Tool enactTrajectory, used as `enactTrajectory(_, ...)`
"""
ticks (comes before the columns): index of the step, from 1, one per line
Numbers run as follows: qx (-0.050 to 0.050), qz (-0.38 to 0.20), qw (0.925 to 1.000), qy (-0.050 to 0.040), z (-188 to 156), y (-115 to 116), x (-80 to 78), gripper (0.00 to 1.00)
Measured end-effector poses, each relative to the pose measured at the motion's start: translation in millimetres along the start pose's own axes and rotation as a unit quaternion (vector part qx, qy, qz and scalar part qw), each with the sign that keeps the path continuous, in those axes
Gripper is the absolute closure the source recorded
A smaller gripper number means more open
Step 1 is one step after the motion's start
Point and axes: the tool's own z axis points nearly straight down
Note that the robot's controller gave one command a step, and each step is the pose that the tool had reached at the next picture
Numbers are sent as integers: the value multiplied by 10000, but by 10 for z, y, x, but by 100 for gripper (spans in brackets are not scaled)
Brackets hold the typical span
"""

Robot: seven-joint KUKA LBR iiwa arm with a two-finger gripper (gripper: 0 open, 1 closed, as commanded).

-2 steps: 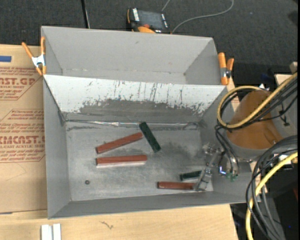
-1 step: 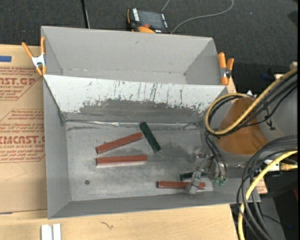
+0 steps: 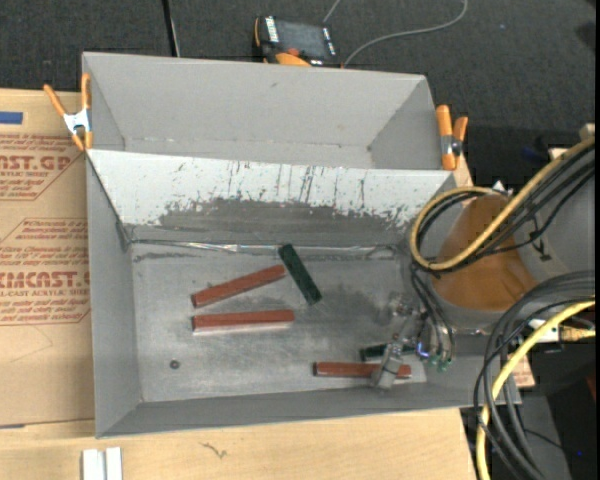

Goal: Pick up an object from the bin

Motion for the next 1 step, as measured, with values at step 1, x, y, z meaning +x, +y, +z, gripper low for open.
enactTrajectory(1,-18,-19,10000,-18,-30,23,-16,100)
